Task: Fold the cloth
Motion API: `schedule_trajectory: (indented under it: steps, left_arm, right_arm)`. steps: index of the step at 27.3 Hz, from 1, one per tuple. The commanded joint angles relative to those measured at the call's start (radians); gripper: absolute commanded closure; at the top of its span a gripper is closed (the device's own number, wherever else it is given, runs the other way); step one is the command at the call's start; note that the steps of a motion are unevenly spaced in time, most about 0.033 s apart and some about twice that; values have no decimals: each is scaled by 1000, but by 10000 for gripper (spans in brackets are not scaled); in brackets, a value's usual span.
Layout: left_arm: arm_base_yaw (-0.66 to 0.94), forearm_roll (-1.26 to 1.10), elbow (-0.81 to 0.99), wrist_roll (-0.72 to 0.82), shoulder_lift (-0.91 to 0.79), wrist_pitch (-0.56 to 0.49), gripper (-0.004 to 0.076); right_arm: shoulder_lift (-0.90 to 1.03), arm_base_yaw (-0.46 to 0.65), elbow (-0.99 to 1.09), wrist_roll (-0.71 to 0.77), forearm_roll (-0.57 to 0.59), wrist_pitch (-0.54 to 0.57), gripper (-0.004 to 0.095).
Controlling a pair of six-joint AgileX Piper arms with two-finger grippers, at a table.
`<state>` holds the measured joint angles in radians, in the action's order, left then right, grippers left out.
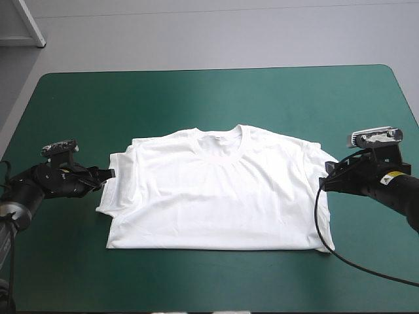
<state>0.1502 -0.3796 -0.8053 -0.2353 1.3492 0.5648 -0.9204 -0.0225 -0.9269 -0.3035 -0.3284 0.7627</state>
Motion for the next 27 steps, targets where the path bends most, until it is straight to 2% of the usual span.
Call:
schedule_trajectory:
  steps: [1,8,12,22,27]
  left_arm:
    - [7,-80,-34,-77,36,-35,381]
    - [5,-90,-34,-113,144,-87,381]
    - [5,-195,-34,-250,205,-57,381]
    - [-29,-240,-34,-330,251,7,382]
    - [-88,-249,-34,-364,251,2,385]
  right_arm:
    - [10,9,-36,-10,-9,-53,399]
    - [10,9,-36,-10,-9,-55,399]
    - [9,9,-36,-8,-9,-55,399]
    - [-29,9,-36,-6,-13,-55,400]
    - [-38,9,-37,-6,-16,-57,474]
